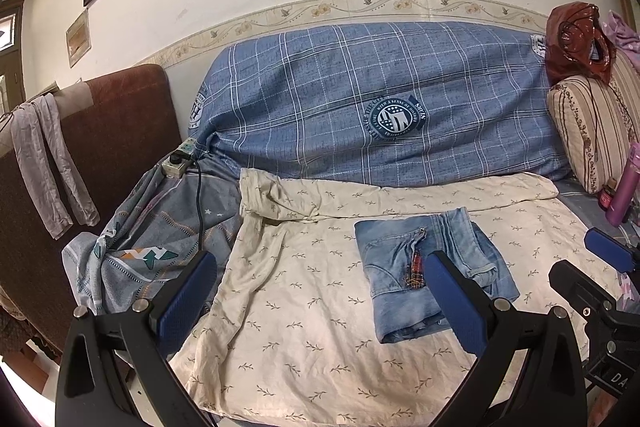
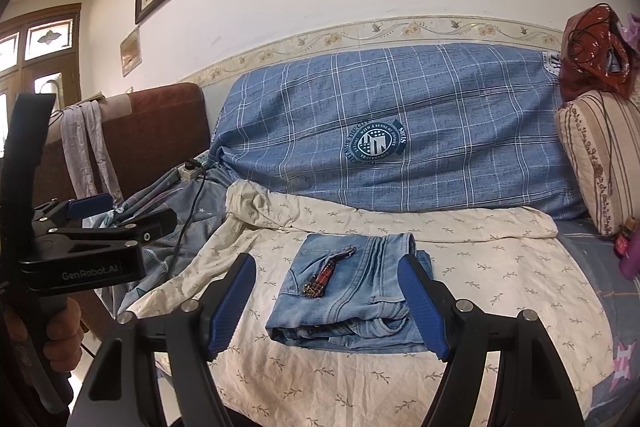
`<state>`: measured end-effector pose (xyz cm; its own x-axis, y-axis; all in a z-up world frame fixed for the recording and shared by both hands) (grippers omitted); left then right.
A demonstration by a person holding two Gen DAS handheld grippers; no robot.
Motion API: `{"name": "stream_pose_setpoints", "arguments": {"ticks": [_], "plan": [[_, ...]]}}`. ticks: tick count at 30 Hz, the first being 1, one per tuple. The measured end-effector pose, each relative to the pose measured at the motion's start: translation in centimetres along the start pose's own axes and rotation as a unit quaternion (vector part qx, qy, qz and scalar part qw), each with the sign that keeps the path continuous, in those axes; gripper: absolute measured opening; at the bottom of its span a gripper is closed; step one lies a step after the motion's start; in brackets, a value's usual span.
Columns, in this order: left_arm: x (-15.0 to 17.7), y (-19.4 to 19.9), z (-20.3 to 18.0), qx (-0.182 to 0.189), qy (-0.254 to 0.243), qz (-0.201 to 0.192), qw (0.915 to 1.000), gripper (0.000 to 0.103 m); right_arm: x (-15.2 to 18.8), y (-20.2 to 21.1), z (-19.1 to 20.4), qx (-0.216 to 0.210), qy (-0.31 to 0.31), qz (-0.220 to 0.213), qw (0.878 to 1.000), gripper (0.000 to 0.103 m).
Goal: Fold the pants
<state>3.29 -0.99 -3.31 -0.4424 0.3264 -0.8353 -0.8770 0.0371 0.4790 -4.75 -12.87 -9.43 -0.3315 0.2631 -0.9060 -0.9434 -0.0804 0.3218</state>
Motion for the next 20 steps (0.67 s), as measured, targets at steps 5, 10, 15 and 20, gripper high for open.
{"name": "stream_pose_setpoints", "arguments": {"ticks": [5, 10, 15, 20], "plan": [[-0.1, 1.0, -0.1, 0.002, 0.000, -0.009, 1.0000, 0.103, 0.1, 0.6, 0.1, -0.001, 0.001, -0.003, 1.000, 0.076], [-0.2, 2.2, -0.1, 0.003, -0.001, -0.019, 0.9998, 0.103, -0.1, 1.5, 0.7, -0.004, 0.009, -0.009, 1.000, 0.076], [-0.3, 3.0, -0.1, 0.018, 0.003, -0.028, 0.9994, 0.103, -0.3, 2.3, 1.0, -0.005, 0.013, -0.016, 1.000, 0.076], [0.1, 1.8, -0.3, 0.056, 0.017, -0.025, 0.9979, 0.103, 0.1, 1.3, 0.5, -0.003, 0.009, -0.008, 1.000, 0.076]]}}
Point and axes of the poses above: each gripper's, at about its wrist camera, not at the fingertips, and y roughly against the way its jaws point, z to its left, x to its underside, the point moved 5 cm from there along -y, roughly the way its jaws point, and after that the axes turned 8 degrees about -y, right-handed, at the moved point
